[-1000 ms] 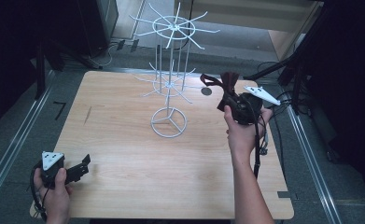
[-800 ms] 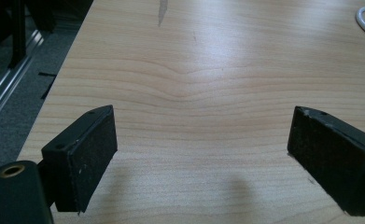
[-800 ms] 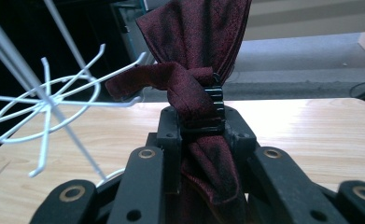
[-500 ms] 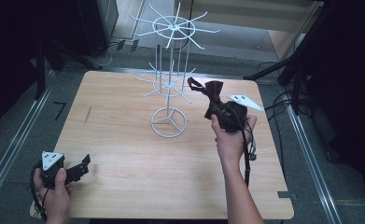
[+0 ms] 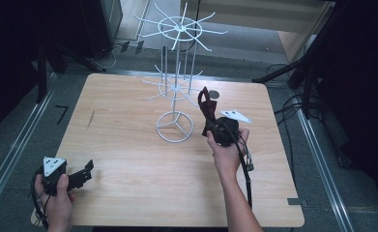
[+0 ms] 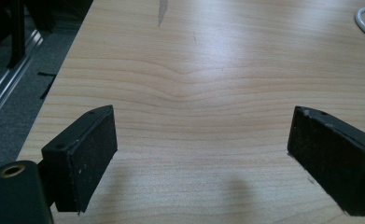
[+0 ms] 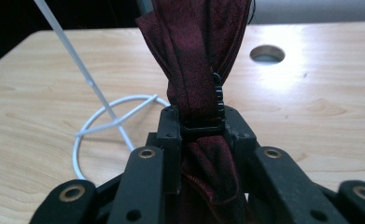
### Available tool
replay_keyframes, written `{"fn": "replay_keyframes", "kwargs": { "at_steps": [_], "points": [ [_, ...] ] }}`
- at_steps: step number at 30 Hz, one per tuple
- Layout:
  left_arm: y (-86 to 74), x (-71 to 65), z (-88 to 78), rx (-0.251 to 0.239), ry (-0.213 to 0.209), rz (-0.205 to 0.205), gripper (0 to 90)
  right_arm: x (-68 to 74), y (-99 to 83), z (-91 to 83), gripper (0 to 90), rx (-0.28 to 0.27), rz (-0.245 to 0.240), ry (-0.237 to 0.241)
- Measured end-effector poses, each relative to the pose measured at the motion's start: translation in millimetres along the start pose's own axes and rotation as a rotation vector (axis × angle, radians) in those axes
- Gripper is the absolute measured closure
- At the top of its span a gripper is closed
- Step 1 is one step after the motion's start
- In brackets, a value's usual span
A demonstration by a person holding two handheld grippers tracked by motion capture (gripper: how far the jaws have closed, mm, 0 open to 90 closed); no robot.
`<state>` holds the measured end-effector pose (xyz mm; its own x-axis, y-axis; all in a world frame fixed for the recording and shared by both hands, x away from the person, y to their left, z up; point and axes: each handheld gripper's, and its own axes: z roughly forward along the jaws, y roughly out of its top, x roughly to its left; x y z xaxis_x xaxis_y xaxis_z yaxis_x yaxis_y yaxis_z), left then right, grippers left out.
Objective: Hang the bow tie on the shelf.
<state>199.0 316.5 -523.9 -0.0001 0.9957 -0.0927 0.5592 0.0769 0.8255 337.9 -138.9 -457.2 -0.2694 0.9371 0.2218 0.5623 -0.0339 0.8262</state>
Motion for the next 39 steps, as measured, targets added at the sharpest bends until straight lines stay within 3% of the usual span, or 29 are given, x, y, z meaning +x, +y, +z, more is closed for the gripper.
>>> {"fn": "replay_keyframes", "kwargs": {
  "at_steps": [5, 10, 13, 17, 18, 21, 26, 39],
  "points": [
    [0.0, 0.1, 0.0, 0.001, 0.000, 0.000, 9.0, 1.2, -3.3, 10.1, 73.9, 0.016, -0.012, 0.014],
    [0.0, 0.2, -0.3, -0.003, 0.003, -0.001, 9.0, -5.7, -3.6, 21.2, 71.5, 0.011, 0.026, 0.035],
    [-0.1, 0.0, -0.4, -0.004, 0.003, -0.002, 9.0, -10.1, -3.0, 22.9, 66.8, 0.010, 0.046, 0.053],
    [-0.1, 0.1, -0.4, -0.004, 0.003, 0.000, 9.0, -12.6, -2.0, 22.7, 50.1, 0.003, 0.034, 0.057],
    [-0.1, 0.1, -0.4, -0.004, 0.003, 0.000, 9.0, -12.6, -2.0, 22.7, 50.1, 0.003, 0.034, 0.057],
    [0.0, -0.1, -0.2, -0.004, 0.002, 0.002, 9.0, -15.5, 0.1, 18.1, 37.4, -0.007, 0.034, 0.060],
    [-0.1, -0.4, -0.2, -0.005, 0.002, 0.000, 9.0, -18.7, -1.5, 11.7, 26.2, 0.003, 0.005, 0.075],
    [-0.4, -1.1, -0.8, -0.009, 0.004, 0.007, 9.0, -45.7, -15.6, -18.3, 18.4, -0.027, 0.009, 0.098]
  ]
}}
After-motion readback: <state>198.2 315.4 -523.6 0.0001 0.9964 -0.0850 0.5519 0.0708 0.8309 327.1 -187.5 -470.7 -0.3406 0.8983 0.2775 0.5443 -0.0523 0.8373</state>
